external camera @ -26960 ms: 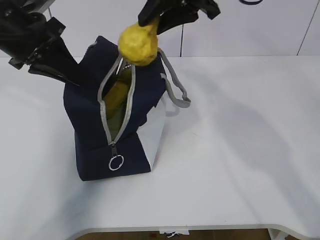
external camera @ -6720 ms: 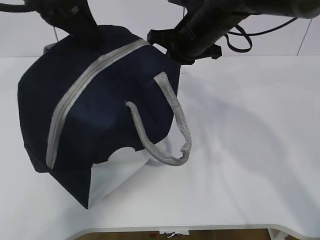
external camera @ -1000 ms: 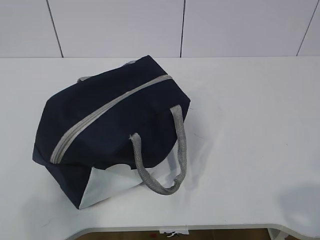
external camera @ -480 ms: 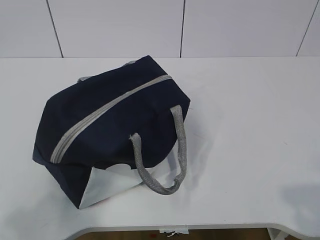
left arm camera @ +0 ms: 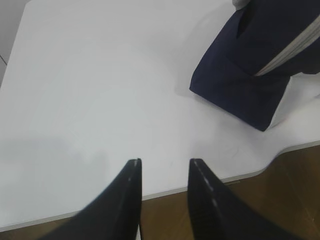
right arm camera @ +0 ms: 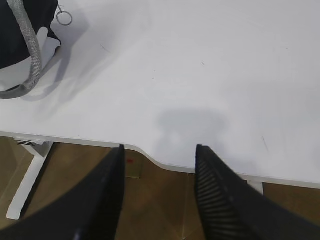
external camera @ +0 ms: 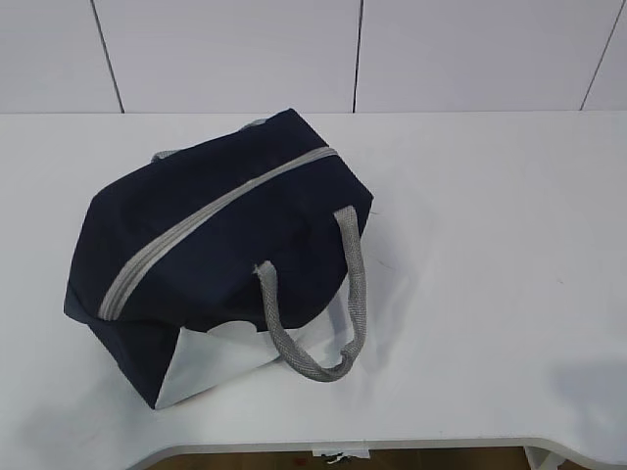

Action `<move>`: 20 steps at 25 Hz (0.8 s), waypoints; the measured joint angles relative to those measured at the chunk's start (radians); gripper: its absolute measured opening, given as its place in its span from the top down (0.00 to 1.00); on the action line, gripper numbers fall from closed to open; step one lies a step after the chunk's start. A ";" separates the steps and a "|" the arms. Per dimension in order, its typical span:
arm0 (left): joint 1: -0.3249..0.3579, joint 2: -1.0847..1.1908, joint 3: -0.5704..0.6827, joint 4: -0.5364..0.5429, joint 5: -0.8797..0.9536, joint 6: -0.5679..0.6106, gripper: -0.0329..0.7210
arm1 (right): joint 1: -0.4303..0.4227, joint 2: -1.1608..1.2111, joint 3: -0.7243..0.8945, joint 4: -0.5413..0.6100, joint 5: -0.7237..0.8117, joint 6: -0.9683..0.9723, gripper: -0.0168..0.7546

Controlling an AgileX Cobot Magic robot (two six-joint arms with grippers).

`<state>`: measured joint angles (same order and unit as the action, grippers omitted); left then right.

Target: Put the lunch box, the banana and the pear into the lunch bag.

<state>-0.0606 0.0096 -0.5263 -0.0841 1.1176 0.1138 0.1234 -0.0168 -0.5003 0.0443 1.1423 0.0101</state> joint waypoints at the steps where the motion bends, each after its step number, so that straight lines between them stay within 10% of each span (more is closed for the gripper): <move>1: 0.000 0.000 0.000 -0.002 0.000 0.000 0.64 | 0.000 0.000 0.000 0.000 0.000 0.000 0.51; 20: 0.000 0.000 0.000 -0.008 0.000 0.000 0.64 | 0.000 0.000 0.000 0.000 0.000 0.000 0.51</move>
<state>-0.0606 0.0096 -0.5263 -0.0921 1.1176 0.1138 0.1234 -0.0168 -0.5003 0.0443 1.1423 0.0097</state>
